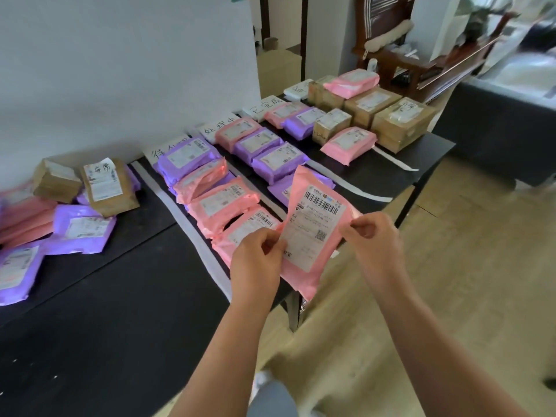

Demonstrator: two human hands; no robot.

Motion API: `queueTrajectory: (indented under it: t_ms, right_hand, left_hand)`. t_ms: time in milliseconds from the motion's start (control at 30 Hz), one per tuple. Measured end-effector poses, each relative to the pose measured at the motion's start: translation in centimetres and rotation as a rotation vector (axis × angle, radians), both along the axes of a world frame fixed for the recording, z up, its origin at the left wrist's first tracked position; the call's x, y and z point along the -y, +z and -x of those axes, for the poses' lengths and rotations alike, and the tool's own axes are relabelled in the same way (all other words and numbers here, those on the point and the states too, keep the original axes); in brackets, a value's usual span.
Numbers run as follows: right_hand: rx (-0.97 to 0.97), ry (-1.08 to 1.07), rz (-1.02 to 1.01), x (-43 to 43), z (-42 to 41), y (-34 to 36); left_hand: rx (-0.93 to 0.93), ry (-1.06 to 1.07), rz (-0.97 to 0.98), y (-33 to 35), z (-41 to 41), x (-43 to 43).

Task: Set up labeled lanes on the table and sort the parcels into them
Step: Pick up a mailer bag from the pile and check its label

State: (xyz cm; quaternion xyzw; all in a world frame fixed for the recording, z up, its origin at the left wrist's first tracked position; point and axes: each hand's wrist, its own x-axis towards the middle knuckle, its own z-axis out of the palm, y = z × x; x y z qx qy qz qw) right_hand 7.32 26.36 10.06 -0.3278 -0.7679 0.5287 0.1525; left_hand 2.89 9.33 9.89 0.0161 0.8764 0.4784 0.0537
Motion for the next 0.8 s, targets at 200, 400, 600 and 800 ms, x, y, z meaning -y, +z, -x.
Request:
queueTrajectory:
  t_ms: [200,400,600,800]
  right_hand:
    - [0.093,0.081,-0.273,-4.8,4.1,-1.5]
    - [0.257,0.188,-0.364,-7.5,10.4,-2.4]
    - [0.327,0.143,-0.322,-10.9,15.9,-4.7]
    - [0.382,0.206,-0.265,-13.7,21.3,-7.6]
  left_hand:
    - [-0.003,-0.05,0.051,-1.7,4.5,-3.5]
    - [0.019,-0.09,0.085,-3.0,11.2,-6.8]
    - [0.066,-0.152,0.1,-4.2,17.0,-10.1]
    - [0.136,-0.035,0.151,-6.5,21.5,-12.2]
